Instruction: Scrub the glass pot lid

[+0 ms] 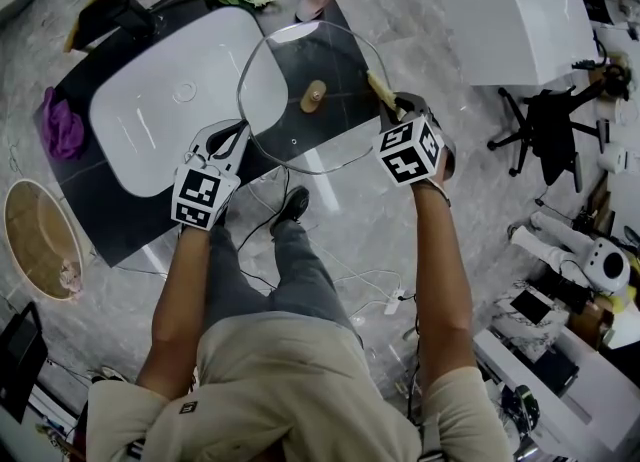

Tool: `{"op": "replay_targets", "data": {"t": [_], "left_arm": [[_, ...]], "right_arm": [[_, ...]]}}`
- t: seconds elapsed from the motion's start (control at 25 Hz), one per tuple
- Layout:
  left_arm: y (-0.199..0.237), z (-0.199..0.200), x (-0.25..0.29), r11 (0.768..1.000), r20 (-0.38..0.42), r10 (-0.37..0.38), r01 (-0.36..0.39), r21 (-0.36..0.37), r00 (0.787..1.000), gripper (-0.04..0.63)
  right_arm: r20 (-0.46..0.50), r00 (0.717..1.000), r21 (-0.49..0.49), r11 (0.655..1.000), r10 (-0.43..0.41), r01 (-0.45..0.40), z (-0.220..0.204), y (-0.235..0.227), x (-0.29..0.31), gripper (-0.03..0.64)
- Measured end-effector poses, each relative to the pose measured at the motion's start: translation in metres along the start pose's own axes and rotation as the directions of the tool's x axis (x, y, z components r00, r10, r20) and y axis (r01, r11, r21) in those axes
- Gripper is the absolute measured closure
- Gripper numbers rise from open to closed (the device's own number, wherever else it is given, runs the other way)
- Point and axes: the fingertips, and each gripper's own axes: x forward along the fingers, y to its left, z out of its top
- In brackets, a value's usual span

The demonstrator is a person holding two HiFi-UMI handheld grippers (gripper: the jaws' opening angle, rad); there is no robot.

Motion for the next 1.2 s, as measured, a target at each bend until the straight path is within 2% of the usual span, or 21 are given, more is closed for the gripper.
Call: {"op": "replay_targets", "data": {"t": [0.24,0.44,0.56,0.76,0.84,0.92,1.2], "left_arm": [[-0.002,0.000,0.000,1.000,0.000,0.003,-0.003,0.002,1.000,0.581],[-0.002,0.000,-0.001,1.000,0.006,0.007,-0.007,-0.003,1.000,0.581],[-0.003,0.000,-0.002,1.000,0.007,0.010,-0.010,-0.003,1.000,0.581],[-0.003,0.000,-0.001,1.000,0.009,0.014,-0.013,-0.003,1.000,0.581],[-0.003,0.001,-0.001,1.000,0.011,0.017,-0.017,-0.007,1.000,0.581],[-0.002,0.001,-0.001,1.000,0.013,0.019,-0.019,-0.007,1.000,0.581],[-0.003,0.002,0.000,1.000,0.015,0.015,-0.015,-0.019,1.000,0.581]], "right_arm": [[-0.004,0.999,0.001,0.999,0.034,-0.034,-0.001,0.015,0.001,0.558],[0.007,0.983,-0.047,0.982,0.181,-0.181,0.017,0.076,0.001,0.558],[0.028,0.955,-0.136,0.947,0.296,-0.290,0.039,0.131,-0.008,0.558],[0.091,0.874,-0.275,0.856,0.476,-0.438,0.082,0.207,-0.043,0.558],[0.100,0.864,-0.311,0.840,0.494,-0.444,0.091,0.218,-0.052,0.558],[0.097,0.867,-0.327,0.839,0.488,-0.435,0.093,0.220,-0.053,0.558],[0.081,0.866,-0.311,0.838,0.494,-0.449,0.082,0.216,-0.054,0.558]]}}
